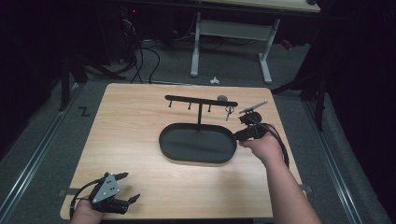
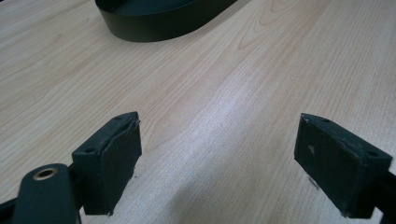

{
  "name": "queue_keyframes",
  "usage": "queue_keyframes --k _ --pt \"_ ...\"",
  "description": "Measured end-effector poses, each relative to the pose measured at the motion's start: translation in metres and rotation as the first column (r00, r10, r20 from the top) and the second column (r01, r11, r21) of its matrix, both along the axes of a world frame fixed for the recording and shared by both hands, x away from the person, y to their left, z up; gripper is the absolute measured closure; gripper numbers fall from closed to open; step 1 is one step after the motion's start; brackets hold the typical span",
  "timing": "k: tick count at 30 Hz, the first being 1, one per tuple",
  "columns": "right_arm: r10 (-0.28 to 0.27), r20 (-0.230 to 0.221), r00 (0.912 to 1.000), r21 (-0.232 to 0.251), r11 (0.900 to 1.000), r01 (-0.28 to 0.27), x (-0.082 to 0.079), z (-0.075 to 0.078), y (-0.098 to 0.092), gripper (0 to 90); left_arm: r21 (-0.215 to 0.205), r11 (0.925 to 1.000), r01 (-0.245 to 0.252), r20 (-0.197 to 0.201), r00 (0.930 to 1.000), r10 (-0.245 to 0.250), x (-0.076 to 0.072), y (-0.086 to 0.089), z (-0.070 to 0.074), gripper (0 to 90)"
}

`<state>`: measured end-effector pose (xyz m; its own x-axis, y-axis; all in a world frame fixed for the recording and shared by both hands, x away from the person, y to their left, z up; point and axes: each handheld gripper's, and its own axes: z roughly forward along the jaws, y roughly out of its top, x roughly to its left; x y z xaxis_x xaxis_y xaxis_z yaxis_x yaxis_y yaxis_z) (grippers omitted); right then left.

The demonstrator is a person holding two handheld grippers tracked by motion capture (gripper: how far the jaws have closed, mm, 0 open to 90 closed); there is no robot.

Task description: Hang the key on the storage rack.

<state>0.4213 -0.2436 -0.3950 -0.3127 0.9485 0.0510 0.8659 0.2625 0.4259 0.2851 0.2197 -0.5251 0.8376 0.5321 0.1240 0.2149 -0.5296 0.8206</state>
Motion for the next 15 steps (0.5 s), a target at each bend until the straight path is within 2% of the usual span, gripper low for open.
queue_keyframes --k 3,6,7,8,9,10,11,12,13,14,15 --pt "-0.005 0.004 1.0000 0.008 1.000 0.005 -0.004 -0.005 -0.001 44.2 0.001 1.0000 0.000 0.000 1.0000 0.000 0.000 0.000 0.000 15.4" --pt "-0.020 0.020 0.9996 0.031 0.999 0.019 -0.015 -0.019 -0.004 40.3 0.005 1.0000 0.001 -0.001 1.0000 -0.001 0.000 0.000 0.000 15.4" --pt "-0.020 0.020 0.9996 0.031 0.999 0.019 -0.015 -0.019 -0.004 40.3 0.005 1.0000 0.001 -0.001 1.0000 -0.001 0.000 0.000 0.000 15.4" --pt "-0.021 0.027 0.9994 0.043 0.999 0.020 -0.021 -0.027 -0.005 39.2 0.007 1.0000 0.003 -0.002 1.0000 -0.003 0.000 0.000 -0.001 15.4" --pt "-0.021 0.027 0.9994 0.043 0.999 0.020 -0.021 -0.027 -0.005 39.2 0.007 1.0000 0.003 -0.002 1.0000 -0.003 0.000 0.000 -0.001 15.4" --pt "-0.016 0.046 0.9988 0.047 0.999 0.014 -0.028 -0.035 -0.005 38.1 0.007 1.0000 0.002 -0.001 1.0000 -0.002 0.000 -0.001 -0.001 15.4" --pt "-0.016 0.046 0.9988 0.047 0.999 0.014 -0.028 -0.035 -0.005 38.1 0.007 1.0000 0.002 -0.001 1.0000 -0.002 0.000 -0.001 -0.001 15.4" --pt "-0.016 0.063 0.9979 0.046 0.999 0.013 -0.037 -0.044 -0.005 37.1 0.009 1.0000 0.003 -0.003 1.0000 -0.003 0.000 -0.001 -0.001 15.4" --pt "-0.016 0.063 0.9979 0.046 0.999 0.013 -0.037 -0.044 -0.005 37.1 0.009 1.0000 0.003 -0.003 1.0000 -0.003 0.000 -0.001 -0.001 15.3" --pt "-0.012 0.088 0.9960 0.051 0.999 0.008 -0.046 -0.052 -0.006 36.9 0.011 0.9999 0.004 -0.004 1.0000 -0.004 0.000 -0.001 -0.001 15.4" --pt "-0.012 0.088 0.9960 0.051 0.999 0.008 -0.046 -0.052 -0.006 36.9 0.011 0.9999 0.004 -0.004 1.0000 -0.004 0.000 -0.001 -0.001 15.3"
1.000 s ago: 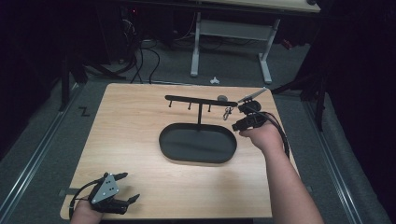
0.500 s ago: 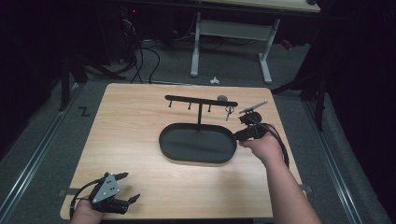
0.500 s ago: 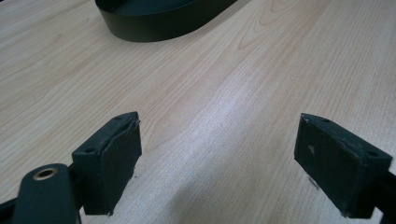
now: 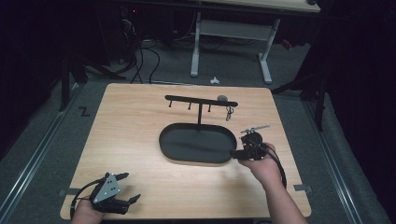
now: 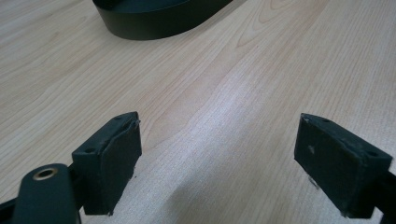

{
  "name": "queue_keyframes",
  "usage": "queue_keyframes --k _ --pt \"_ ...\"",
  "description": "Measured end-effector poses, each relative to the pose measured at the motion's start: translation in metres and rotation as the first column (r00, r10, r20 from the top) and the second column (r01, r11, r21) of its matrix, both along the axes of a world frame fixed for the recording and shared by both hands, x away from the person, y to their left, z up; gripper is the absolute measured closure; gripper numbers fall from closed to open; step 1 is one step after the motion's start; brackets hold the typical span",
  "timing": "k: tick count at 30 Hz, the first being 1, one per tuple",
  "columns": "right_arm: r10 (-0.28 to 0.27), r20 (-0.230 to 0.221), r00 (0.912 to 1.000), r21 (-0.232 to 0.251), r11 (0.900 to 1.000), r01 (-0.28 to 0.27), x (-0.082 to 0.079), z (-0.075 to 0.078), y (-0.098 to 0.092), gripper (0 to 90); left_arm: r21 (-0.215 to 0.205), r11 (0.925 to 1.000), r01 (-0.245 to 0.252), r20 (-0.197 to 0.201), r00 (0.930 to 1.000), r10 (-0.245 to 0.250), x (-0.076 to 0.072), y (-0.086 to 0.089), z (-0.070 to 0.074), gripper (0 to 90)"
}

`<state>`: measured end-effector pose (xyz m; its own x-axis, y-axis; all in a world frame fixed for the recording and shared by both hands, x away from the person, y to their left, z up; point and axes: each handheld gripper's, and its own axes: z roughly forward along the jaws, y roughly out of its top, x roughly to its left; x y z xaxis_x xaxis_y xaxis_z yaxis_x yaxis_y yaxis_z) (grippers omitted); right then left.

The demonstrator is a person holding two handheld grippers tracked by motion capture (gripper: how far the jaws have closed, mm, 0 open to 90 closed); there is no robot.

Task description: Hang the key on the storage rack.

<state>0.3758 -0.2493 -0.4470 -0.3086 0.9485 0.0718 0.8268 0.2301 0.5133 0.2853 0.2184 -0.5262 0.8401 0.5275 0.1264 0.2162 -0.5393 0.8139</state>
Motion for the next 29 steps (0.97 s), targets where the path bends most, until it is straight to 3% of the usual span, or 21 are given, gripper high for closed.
queue_keyframes --k 2,8,10,14,19,20,22,26,29 --pt "0.006 0.041 0.9991 0.014 1.000 -0.006 -0.014 -0.013 -0.001 37.8 0.003 1.0000 0.002 -0.001 1.0000 -0.002 0.000 0.000 0.000 15.4" --pt "0.004 0.104 0.9946 0.037 0.999 -0.007 -0.034 -0.031 -0.003 37.6 0.006 1.0000 0.004 -0.002 1.0000 -0.004 0.000 -0.001 -0.001 15.4" --pt "-0.014 0.152 0.9883 0.046 0.999 0.007 -0.048 -0.044 -0.004 36.8 0.006 1.0000 0.003 -0.002 1.0000 -0.003 0.000 -0.001 -0.001 15.4" --pt "-0.029 0.179 0.9834 0.058 0.998 0.019 -0.061 -0.057 -0.003 36.3 0.004 1.0000 0.001 -0.001 1.0000 -0.001 0.000 -0.001 -0.001 15.3" --pt "-0.028 0.259 0.9655 0.035 0.999 0.020 -0.084 -0.077 -0.001 35.6 0.002 1.0000 0.003 0.006 1.0000 -0.003 0.000 -0.002 -0.001 15.4" --pt "-0.023 0.258 0.9658 0.037 0.999 0.013 -0.088 -0.081 -0.001 35.4 0.002 1.0000 0.005 0.009 1.0000 -0.005 0.000 -0.003 -0.001 15.3" --pt "-0.008 0.268 0.9635 0.044 0.999 -0.004 -0.092 -0.083 0.002 35.0 0.002 1.0000 0.009 0.013 0.9999 -0.009 0.000 -0.004 -0.001 15.4" --pt "0.018 0.305 0.9523 -0.002 1.000 -0.018 -0.094 -0.079 0.010 35.0 0.006 0.9998 0.019 0.019 0.9996 -0.019 -0.001 -0.006 0.000 15.4" --pt "0.016 0.318 0.9481 0.001 1.000 -0.017 -0.094 -0.077 0.009 34.9 0.007 0.9997 0.022 0.021 0.9995 -0.023 -0.002 -0.006 0.000 15.4"
